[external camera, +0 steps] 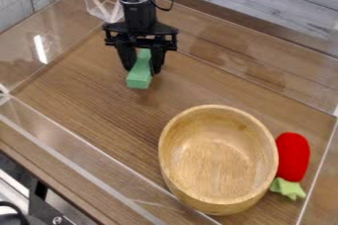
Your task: Put the green block in the brown bowl
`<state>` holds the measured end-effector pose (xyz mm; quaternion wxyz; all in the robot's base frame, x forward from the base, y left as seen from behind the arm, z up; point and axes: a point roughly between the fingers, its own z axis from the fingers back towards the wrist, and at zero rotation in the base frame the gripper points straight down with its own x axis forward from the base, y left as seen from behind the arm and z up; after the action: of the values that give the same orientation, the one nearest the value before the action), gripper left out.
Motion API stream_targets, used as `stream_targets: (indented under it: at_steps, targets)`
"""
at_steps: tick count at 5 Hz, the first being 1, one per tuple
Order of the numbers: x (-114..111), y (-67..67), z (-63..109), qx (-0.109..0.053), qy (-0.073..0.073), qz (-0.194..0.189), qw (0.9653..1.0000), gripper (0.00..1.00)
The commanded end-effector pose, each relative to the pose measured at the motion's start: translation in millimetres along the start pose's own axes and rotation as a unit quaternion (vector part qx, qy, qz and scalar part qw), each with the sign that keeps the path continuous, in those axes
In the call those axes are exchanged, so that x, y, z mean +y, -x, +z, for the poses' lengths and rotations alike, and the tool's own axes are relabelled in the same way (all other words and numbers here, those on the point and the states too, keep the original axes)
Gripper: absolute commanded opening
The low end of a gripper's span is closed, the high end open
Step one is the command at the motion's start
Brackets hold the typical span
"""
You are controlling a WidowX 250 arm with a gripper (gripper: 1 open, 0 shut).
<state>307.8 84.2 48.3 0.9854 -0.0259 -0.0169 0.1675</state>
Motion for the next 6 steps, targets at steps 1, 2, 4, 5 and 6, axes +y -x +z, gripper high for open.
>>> stream_targets:
  at_steps: [1, 2, 4, 5, 6]
  targets:
    - [-2, -17.8, 25.3, -0.047, -0.005, -0.008, 0.9988, 0.0]
    - [-1, -11.1, 18.4, -0.047, -0.007, -0.011, 0.9988, 0.0]
    - [6, -14.7, 12.9, -0.053, -0.009, -0.022, 0.9983, 0.0]
    - [12, -23.9, 10.7, -0.056, -0.01, -0.027, 0.998, 0.0]
    - [11, -22.2, 7.3, -0.058, -0.012, 0.013, 0.9982, 0.0]
